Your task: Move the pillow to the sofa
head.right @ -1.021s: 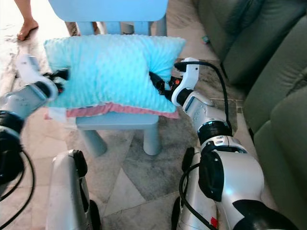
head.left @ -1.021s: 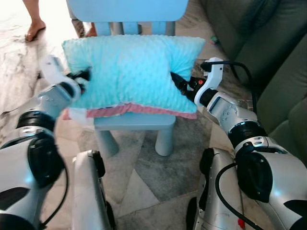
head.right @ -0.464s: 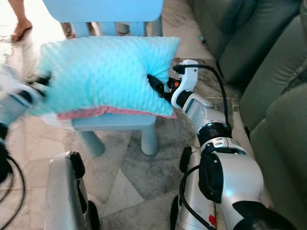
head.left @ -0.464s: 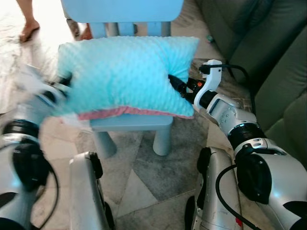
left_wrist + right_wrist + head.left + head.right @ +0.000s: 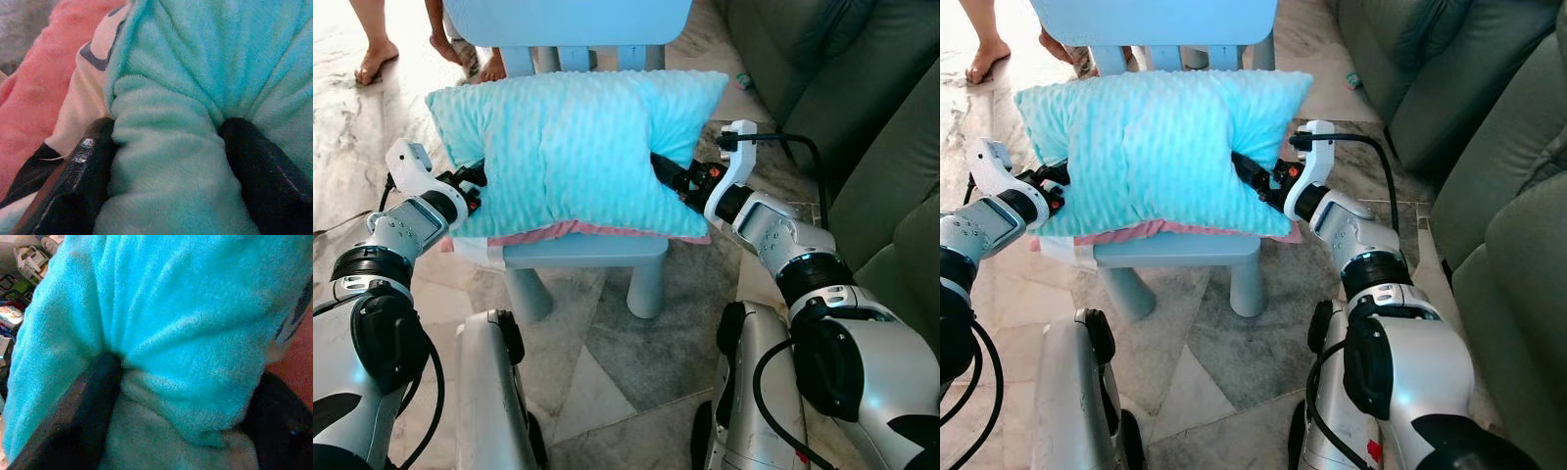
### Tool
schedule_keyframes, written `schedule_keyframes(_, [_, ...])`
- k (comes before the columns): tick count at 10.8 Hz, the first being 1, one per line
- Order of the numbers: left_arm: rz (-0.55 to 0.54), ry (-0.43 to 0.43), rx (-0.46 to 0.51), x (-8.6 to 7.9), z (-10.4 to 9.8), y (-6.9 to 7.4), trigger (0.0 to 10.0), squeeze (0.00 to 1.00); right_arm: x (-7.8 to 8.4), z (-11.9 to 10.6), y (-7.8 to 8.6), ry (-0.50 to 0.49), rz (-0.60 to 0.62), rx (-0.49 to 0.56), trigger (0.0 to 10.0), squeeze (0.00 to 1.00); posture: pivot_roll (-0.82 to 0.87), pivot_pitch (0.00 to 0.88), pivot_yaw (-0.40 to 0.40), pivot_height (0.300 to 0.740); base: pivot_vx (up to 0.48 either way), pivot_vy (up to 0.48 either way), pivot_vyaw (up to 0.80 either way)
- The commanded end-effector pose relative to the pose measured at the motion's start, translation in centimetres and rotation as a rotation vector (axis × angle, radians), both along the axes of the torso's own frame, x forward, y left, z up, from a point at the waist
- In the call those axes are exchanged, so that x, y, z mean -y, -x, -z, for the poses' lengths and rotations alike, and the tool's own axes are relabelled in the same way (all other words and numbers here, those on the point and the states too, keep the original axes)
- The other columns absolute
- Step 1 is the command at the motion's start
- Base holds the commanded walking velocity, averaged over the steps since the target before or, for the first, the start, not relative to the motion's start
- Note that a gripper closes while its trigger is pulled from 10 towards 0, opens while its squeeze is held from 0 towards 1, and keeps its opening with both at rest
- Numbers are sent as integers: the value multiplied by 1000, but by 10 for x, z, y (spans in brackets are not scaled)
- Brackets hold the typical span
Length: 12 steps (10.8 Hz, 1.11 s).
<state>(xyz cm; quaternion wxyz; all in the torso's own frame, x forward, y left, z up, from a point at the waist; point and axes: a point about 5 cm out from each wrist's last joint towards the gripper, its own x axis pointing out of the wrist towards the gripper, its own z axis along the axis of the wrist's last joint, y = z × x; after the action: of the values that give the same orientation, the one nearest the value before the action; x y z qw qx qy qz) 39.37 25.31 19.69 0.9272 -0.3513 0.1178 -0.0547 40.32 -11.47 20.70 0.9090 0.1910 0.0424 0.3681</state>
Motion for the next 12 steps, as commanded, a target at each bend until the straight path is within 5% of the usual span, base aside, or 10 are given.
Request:
schedule_keyframes(1, [55, 35, -27, 11, 7, 0, 0, 0, -4, 3, 2, -1, -33, 1, 0, 0, -66, 263, -16, 380, 0, 0, 0])
schedule_keyframes(6, [55, 115, 5, 12, 3, 0, 0, 0, -5, 8, 5, 19, -40, 4, 0, 0, -72, 273, -24, 380, 0, 0, 0])
schedule_keyframes(12, [1, 75, -5, 4, 12, 3, 0, 0, -5, 21, 11, 29, -3, -11, 0, 0, -76, 273, -37, 380, 0, 0, 0])
